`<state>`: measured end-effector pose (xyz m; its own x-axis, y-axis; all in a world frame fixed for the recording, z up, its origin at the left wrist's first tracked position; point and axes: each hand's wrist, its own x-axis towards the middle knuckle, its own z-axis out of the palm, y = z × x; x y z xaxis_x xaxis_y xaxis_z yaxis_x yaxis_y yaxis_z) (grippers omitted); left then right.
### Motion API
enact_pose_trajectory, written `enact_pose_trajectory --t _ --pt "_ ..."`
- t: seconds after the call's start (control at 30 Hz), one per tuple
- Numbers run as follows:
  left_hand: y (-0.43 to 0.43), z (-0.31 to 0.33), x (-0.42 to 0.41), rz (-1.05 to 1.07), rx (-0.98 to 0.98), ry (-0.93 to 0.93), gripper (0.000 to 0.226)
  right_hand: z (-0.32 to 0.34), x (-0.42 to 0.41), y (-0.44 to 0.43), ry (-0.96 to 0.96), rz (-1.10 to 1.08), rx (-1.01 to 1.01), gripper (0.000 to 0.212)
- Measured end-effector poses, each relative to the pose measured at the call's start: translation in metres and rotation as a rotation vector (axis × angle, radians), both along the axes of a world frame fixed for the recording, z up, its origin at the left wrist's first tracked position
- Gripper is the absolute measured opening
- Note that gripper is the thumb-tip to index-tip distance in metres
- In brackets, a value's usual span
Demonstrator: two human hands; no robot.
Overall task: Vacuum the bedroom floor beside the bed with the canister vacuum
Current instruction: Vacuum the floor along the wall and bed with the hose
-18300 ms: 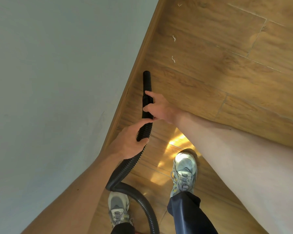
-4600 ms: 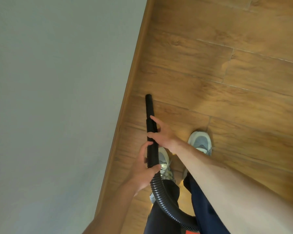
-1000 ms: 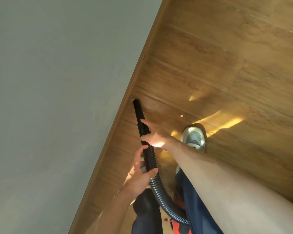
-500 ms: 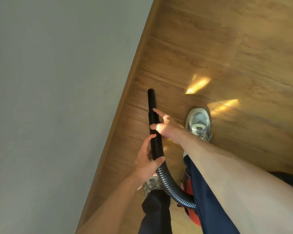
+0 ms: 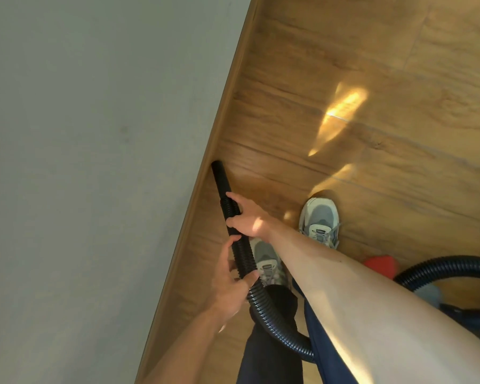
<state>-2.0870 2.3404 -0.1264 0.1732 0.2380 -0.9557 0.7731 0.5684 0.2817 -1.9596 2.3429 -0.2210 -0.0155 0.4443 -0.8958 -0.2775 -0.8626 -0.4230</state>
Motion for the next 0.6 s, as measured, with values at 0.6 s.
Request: enact_pose_trajectory --t 0.6 --pt "-0.032 -0.014 0.016 -0.231 -0.036 -0.094 0.075 -0.005 0.024 -0.074 -0.07 -0.238 -0.068 0.07"
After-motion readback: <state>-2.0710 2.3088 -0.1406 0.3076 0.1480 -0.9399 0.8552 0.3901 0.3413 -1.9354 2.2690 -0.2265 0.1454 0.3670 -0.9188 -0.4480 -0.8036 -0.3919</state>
